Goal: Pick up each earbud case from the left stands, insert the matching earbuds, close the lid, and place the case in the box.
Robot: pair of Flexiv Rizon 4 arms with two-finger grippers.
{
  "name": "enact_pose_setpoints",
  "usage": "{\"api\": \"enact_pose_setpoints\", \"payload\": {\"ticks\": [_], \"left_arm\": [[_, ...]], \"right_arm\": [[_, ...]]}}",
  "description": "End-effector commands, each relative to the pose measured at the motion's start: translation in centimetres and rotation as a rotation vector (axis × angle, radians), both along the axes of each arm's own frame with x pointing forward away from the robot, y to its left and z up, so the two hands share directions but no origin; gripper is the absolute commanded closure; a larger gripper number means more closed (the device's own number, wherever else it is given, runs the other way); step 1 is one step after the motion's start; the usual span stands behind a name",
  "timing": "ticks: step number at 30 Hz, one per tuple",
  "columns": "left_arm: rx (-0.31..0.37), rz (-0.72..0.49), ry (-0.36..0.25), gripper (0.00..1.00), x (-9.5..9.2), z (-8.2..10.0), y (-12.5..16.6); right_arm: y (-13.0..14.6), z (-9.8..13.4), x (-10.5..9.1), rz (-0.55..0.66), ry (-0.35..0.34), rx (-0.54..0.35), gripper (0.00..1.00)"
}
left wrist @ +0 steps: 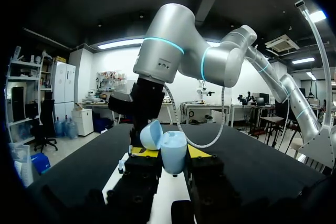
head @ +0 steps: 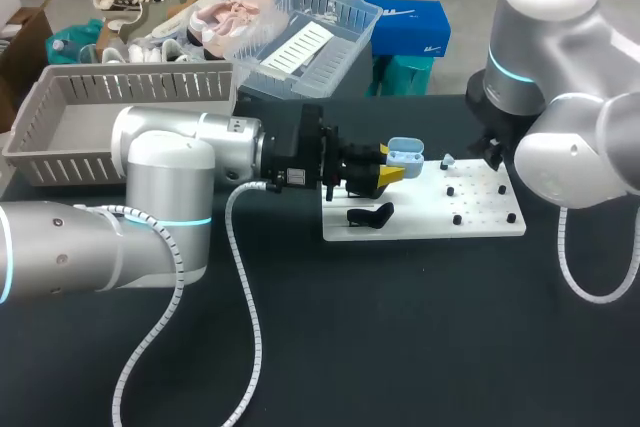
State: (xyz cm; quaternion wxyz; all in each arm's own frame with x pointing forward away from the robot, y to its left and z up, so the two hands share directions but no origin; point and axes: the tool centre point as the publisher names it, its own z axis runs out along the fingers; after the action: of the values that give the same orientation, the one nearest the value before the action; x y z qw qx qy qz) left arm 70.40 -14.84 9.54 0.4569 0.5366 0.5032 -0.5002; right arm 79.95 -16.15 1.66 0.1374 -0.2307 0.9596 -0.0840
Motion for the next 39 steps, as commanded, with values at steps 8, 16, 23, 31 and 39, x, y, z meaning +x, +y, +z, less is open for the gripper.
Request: {"api": "enact_pose_setpoints", "payload": {"ticks": [8,16,23,31,39], "left_arm": [[-0.002,0.001,-0.001,1.0,0.0,-0.1,0.0],[-0.002,0.001,-0.001,1.0,0.0,-0.1,0.0],[-0.002,0.001,-0.001,1.0,0.0,-0.1,0.0],[-0.002,0.001,-0.001,1.0,0.0,-0.1,0.0],[-0.002,0.001,-0.001,1.0,0.0,-0.1,0.0]], "right_arm": [[0.0,-0.2,0.0,0.002,0.009,0.0,1.0],[0.2,0.1,-0.2,0.005,0.008,0.01,1.0],[0.4,1.2,-0.6,0.007,-0.004,0.014,1.0],[0.8,3.8,-1.7,0.011,-0.051,0.033,1.0],[1.7,8.8,-4.4,0.034,-0.126,0.052,1.0]]}}
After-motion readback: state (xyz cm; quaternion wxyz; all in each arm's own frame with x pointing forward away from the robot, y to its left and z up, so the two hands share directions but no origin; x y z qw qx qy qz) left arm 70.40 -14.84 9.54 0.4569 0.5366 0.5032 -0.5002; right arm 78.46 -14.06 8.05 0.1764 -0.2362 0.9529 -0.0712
